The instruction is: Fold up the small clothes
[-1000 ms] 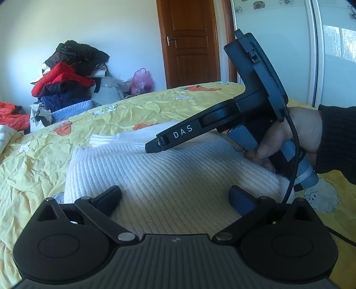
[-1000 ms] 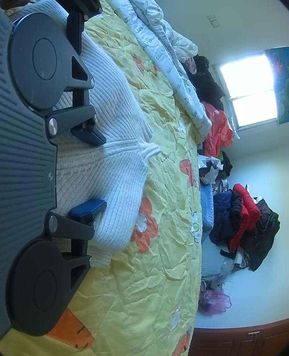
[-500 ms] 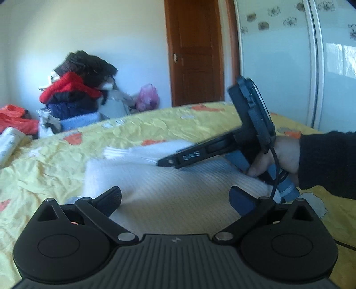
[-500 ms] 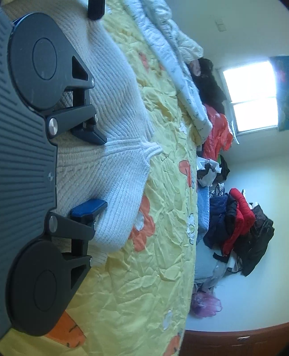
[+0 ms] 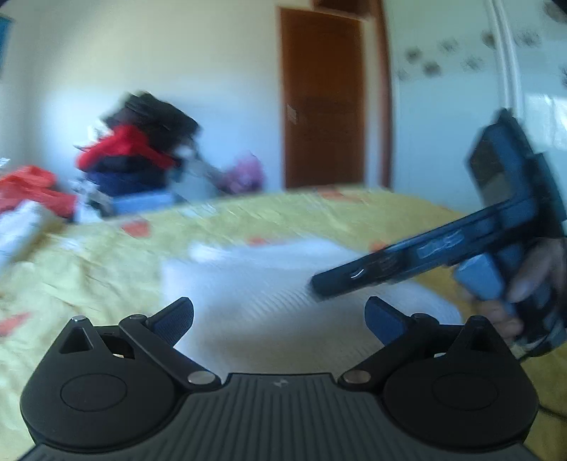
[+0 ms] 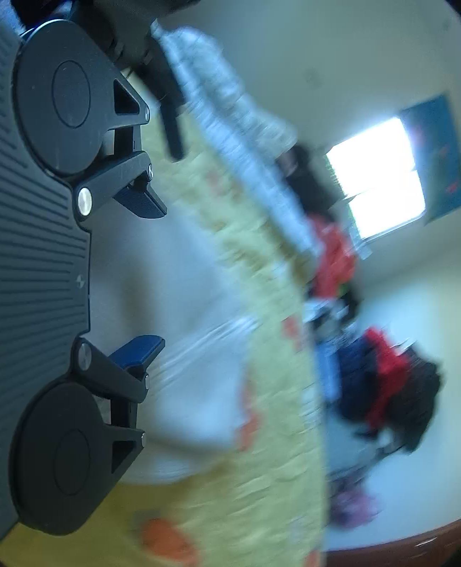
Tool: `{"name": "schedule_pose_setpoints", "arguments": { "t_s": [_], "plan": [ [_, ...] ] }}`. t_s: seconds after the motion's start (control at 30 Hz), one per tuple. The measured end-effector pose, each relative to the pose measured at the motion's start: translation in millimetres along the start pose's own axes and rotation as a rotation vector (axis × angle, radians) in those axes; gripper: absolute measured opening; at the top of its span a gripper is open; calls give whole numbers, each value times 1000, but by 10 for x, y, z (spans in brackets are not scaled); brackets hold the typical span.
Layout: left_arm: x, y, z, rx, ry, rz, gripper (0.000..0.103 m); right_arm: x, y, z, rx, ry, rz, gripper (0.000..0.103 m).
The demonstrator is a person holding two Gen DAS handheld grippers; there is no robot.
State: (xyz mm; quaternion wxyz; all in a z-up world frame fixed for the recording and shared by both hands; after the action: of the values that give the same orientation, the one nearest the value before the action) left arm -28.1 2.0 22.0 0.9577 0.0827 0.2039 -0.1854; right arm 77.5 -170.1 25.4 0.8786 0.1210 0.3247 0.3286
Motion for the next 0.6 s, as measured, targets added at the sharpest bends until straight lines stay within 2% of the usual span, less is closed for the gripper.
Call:
{"name": "schedule_pose_setpoints", "arguments": {
  "t_s": [0.03, 0.07, 0.1, 0.13, 0.17, 0.23, 0.3, 0.37, 0.47, 0.53, 0.6],
  "plan": [
    [127, -58, -63, 25, 54, 17, 103, 17, -102, -90, 4, -21, 10, 62],
    [208, -112, -137, 59, 73, 50, 103, -4, -200, -158, 20, -58, 40, 51],
    [232, -155, -208, 99, 60, 72, 103, -24, -261, -187, 54, -76, 30, 42],
    [222, -168, -235, 113, 54, 76, 103, -37, -299, -187, 81, -84, -3, 29],
    [203, -156, -213, 103, 61, 71, 103, -43, -313, -184, 87, -81, -12, 27],
    [110, -119, -141, 78, 61, 63, 103, -74, -335, -142, 115, -69, 2, 28],
    [-60, -87, -102, 67, 23, 73, 103, -168, -282, -102, 138, -67, -14, 35],
    [-232, -77, -115, 63, -15, 80, 103, -336, -164, -104, 121, -112, -18, 58],
    [-363, -51, -132, 27, -50, 80, 103, -480, 31, -156, 49, -153, -7, 61],
    [-295, -43, -151, -6, -26, 48, 103, -485, 110, -202, -1, -149, -22, 62],
    [-149, -60, -201, -36, 33, 9, 103, -407, 76, -255, -5, -108, -51, 64]
  ]
}}
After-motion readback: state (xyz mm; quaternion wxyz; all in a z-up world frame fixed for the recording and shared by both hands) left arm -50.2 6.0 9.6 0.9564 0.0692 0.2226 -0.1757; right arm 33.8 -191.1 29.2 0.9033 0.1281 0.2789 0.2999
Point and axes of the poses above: each gripper's, at about its wrist camera, not at the fingertips, and x roughly the way its jaws point, y to its left, z to its top, the point moved 1 cm from there along x, roughly the way its jaws point, and after that the axes turned 4 degrees about x, right-handed, at the moved point
